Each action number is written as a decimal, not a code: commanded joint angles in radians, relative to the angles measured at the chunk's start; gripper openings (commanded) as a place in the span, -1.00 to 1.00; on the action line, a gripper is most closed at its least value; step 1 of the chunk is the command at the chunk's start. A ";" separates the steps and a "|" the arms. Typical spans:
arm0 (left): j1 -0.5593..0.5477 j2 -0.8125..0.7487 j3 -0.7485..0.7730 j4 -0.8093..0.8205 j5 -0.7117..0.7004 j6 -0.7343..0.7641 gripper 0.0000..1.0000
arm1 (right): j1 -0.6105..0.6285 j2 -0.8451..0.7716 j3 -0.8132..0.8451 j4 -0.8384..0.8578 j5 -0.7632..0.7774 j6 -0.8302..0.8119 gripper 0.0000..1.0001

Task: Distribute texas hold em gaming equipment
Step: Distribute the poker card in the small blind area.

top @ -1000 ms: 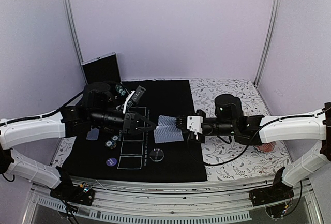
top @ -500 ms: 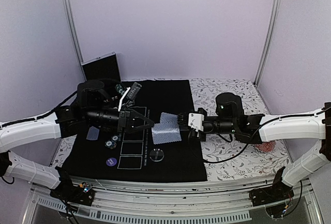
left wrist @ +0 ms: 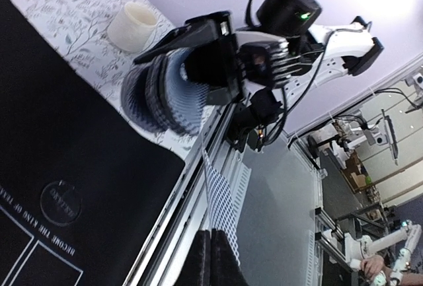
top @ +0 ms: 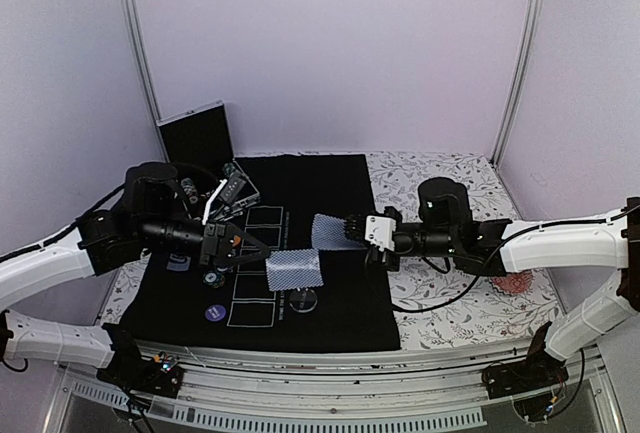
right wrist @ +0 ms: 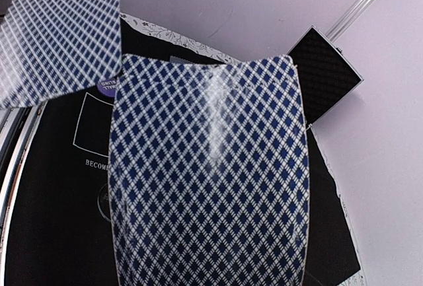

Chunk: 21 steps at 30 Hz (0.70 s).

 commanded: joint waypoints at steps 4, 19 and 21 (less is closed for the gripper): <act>0.074 -0.037 -0.038 -0.351 -0.180 -0.073 -1.00 | -0.009 -0.019 0.002 0.014 -0.025 -0.003 -0.15; 0.288 -0.339 -0.140 -0.587 -0.688 -0.499 -1.00 | -0.008 -0.036 0.018 -0.031 -0.107 -0.022 -0.16; 0.305 -0.394 -0.137 -0.608 -0.761 -0.526 -1.00 | -0.008 -0.031 0.031 -0.051 -0.122 -0.028 -0.16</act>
